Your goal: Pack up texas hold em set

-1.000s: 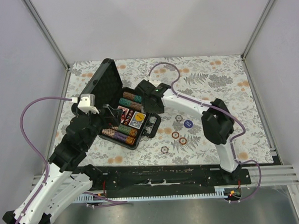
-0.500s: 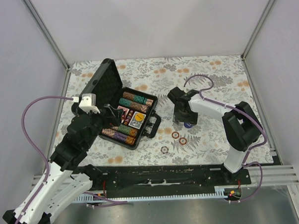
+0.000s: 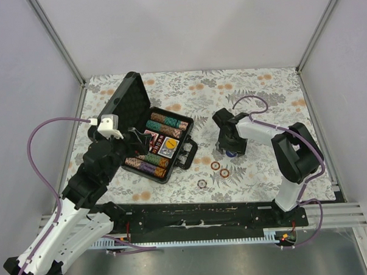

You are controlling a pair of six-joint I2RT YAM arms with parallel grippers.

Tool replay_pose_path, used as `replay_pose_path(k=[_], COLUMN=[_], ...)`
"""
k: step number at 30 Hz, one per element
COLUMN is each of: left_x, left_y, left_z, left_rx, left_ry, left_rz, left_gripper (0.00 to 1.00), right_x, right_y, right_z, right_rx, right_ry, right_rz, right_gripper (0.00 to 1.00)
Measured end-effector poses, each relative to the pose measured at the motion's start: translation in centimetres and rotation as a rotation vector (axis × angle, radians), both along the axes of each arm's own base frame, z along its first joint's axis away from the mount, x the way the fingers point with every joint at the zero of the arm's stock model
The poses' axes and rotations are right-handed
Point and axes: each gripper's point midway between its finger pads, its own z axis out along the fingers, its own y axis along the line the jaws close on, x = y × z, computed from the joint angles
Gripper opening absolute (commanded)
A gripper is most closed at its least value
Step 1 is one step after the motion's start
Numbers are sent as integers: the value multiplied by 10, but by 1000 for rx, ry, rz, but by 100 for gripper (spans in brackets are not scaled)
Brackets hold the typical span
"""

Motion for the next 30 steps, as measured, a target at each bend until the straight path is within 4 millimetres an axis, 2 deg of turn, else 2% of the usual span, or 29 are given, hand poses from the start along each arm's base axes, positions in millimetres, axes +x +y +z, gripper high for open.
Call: replay_pose_path(k=[10, 20, 30], left_x=[1, 1, 1], left_y=[-1, -1, -1], left_z=[-2, -2, -2], left_rx=[5, 5, 5], left_ry=[7, 7, 7], left_rz=[0, 0, 0], left_gripper=[95, 95, 94], right_x=[13, 11, 11], right_y=[-8, -15, -13], right_z=[-4, -4, -2], right_rx=[68, 71, 86], right_ry=[-33, -27, -25], right_rz=[-56, -66, -58], right_gripper=[70, 52, 51])
